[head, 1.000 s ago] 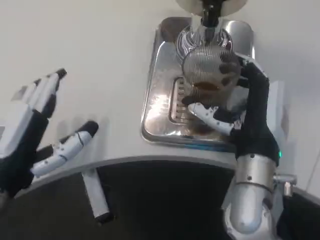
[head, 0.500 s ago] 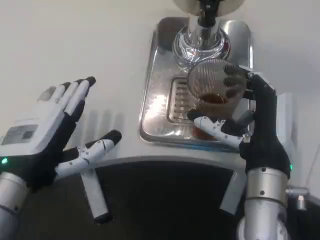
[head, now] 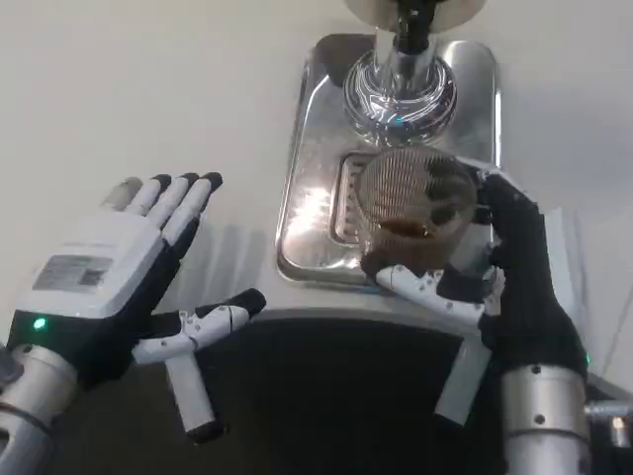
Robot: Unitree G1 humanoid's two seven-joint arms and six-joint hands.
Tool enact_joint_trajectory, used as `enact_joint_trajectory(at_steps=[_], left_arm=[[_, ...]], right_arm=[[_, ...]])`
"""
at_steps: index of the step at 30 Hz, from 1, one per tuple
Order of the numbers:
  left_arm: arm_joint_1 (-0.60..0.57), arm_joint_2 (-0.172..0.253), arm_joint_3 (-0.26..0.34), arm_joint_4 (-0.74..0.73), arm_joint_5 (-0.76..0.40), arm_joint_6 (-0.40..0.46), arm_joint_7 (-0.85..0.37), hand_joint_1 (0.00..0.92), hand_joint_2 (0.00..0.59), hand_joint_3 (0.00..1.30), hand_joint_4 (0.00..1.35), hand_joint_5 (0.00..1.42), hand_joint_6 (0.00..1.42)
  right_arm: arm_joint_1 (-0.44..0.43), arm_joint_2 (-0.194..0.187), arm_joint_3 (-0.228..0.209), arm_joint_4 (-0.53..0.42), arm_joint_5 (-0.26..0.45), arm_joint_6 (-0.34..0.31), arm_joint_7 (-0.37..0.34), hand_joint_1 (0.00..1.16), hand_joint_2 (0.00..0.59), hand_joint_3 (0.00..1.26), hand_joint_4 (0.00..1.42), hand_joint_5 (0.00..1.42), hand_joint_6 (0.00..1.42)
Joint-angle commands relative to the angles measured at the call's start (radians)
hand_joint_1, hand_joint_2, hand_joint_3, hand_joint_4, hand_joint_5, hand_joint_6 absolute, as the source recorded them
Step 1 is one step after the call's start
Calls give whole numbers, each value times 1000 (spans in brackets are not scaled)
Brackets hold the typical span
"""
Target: Grasp the cup under the faucet to collect the drink, then remove the cup.
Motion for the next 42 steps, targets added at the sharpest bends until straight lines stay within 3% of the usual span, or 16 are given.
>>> enact_joint_trajectory(at_steps=[1, 11, 20, 42], left_arm=[[35, 28, 9, -32, 14, -27, 13, 0, 174, 0, 0, 0, 0], [64, 41, 12, -45, 6, -68, 22, 0, 170, 0, 0, 0, 0], [99, 40, 22, -69, 3, -94, 33, 0, 168, 0, 0, 0, 0], [134, 25, 1, -114, -16, -135, 19, 0, 167, 0, 0, 0, 0]], right_arm=[[46, -7, 13, -105, 5, -36, 42, 1162, 372, 723, 726, 851, 1219], [131, -44, 4, -224, 23, -42, 145, 1162, 372, 719, 729, 851, 1219], [149, -86, -22, -277, 55, -50, 225, 1162, 377, 714, 734, 850, 1219], [304, -104, 14, -391, 78, -70, 291, 1162, 396, 703, 726, 850, 1213]])
